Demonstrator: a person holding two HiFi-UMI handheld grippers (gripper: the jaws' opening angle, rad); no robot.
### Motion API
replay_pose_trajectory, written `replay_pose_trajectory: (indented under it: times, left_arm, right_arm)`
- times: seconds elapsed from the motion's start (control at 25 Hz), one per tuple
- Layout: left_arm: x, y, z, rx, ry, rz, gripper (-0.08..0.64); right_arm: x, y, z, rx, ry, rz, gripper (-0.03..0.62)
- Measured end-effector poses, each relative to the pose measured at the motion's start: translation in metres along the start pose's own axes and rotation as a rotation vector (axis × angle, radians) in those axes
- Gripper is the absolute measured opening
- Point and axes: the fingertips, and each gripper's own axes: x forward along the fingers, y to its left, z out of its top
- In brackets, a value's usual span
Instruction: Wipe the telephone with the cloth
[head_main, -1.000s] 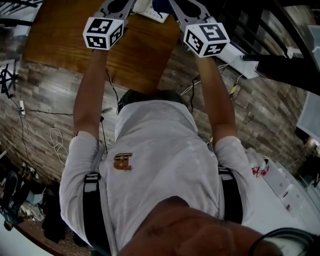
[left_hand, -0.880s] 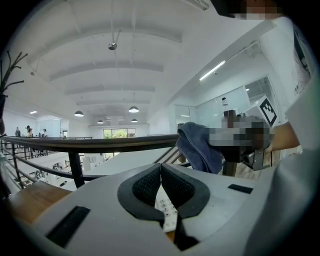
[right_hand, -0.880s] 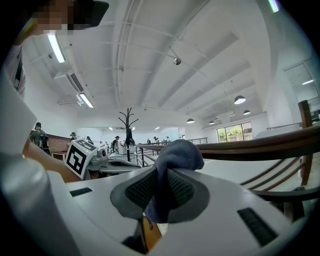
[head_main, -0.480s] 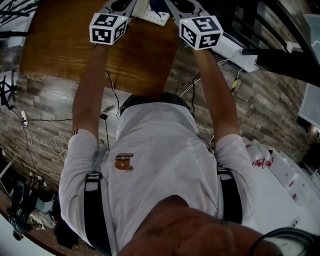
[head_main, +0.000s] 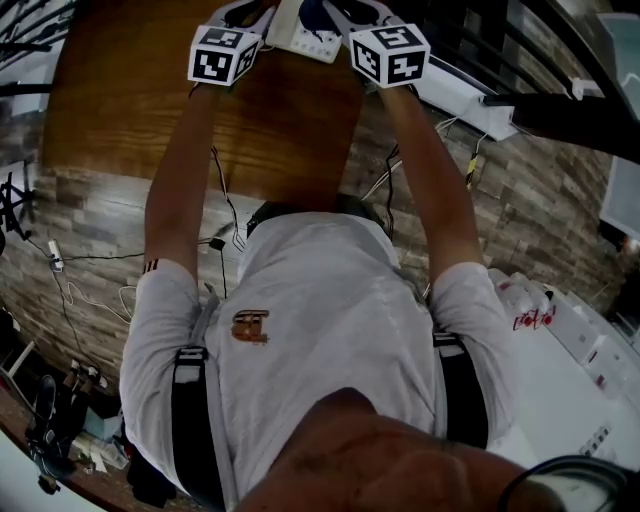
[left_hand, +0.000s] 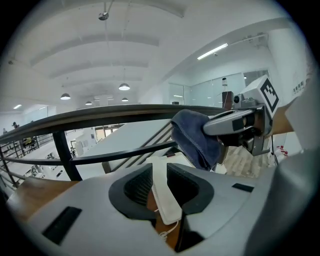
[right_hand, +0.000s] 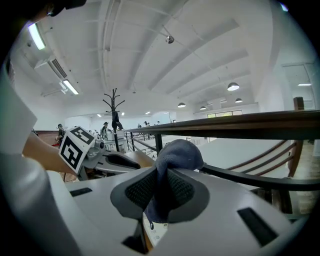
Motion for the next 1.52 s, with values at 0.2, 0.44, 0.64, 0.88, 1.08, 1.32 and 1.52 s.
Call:
replay_pose_trajectory:
  times: [0.2, 0.44, 0.64, 0.88, 1.08, 1.32, 1.52]
  left_arm:
    - [0.017, 0.013, -0.011, 0.008, 0.06, -0.014, 0.094]
    - [0.04, 0.017, -0.026, 0.005, 0.133, -0.042, 0.118]
    - [0.054, 0.023, -0.039, 0.005, 0.186, -0.069, 0.126]
    - [0.067, 0.026, -0.049, -0.013, 0.227, -0.092, 0.127]
    - [0.074, 0.026, -0.053, -0.012, 0.248, -0.104, 0.127]
    - [0.081, 0.025, -0.052, -0.007, 0.252, -0.122, 0.127]
    - [0.079, 0.027, -0.052, -0.011, 0.241, -0.126, 0.141]
  right_arm:
    - [0.022, -0.01, -0.009, 0.008, 0.046, -0.005, 0.072]
    - [0.039, -0.028, -0.021, 0.051, 0.082, -0.012, 0.072]
    - [0.062, -0.034, -0.027, 0.051, 0.122, 0.003, 0.072]
    - [0.083, -0.04, -0.035, 0.077, 0.17, 0.022, 0.072]
    - [0.097, -0.044, -0.04, 0.088, 0.211, 0.029, 0.072]
    - [0.107, -0.056, -0.045, 0.095, 0.247, 0.011, 0.072]
    - [0.104, -0.074, -0.059, 0.137, 0.289, -0.062, 0.072]
